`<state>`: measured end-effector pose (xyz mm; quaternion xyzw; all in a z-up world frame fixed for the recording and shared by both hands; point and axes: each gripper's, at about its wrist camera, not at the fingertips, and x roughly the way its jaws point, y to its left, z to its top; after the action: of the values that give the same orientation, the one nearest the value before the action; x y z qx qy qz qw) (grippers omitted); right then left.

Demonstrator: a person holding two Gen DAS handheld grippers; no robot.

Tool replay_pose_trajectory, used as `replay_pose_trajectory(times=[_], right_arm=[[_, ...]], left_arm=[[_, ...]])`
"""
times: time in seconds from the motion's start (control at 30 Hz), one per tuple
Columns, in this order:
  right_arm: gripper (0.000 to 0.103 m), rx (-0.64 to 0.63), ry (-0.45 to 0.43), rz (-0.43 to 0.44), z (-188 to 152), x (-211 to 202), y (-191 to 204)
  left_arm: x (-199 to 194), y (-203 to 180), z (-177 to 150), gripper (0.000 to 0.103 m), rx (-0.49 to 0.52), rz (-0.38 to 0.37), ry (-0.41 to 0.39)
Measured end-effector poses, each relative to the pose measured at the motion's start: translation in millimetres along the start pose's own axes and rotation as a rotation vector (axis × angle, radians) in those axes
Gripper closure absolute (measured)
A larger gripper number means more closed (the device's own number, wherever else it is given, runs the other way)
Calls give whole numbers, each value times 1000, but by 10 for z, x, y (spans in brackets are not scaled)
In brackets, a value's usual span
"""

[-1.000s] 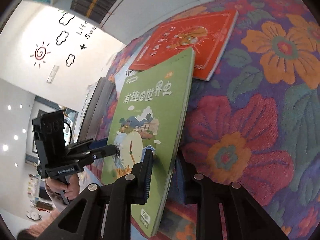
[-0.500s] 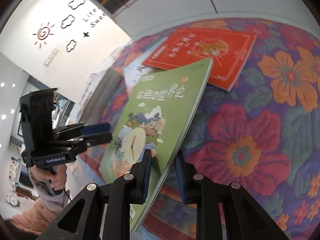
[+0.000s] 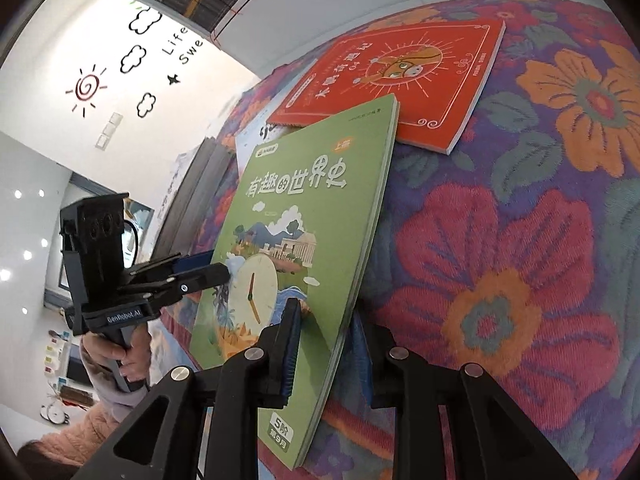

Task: Organize books

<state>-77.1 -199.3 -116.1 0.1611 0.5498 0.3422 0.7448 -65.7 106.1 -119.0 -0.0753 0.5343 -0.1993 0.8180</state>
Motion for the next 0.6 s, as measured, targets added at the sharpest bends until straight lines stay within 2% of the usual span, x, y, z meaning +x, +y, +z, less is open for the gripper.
replay_pose_trajectory(times=[0.1, 0.27, 0.37, 0.6], right_arm=[[79, 12, -8, 17, -10, -19, -21], [78, -8, -10, -38, -39, -94, 116], [78, -14, -25, -29, -32, -158, 217], [79, -65, -60, -34, -39, -357, 515]], left_arm=[[5, 7, 23, 64, -18, -2, 6], [-22, -37, 67, 64, -23, 17, 11], [-71, -8, 76, 65, -33, 5, 10], [-336, -3, 108, 64, -32, -12, -42]])
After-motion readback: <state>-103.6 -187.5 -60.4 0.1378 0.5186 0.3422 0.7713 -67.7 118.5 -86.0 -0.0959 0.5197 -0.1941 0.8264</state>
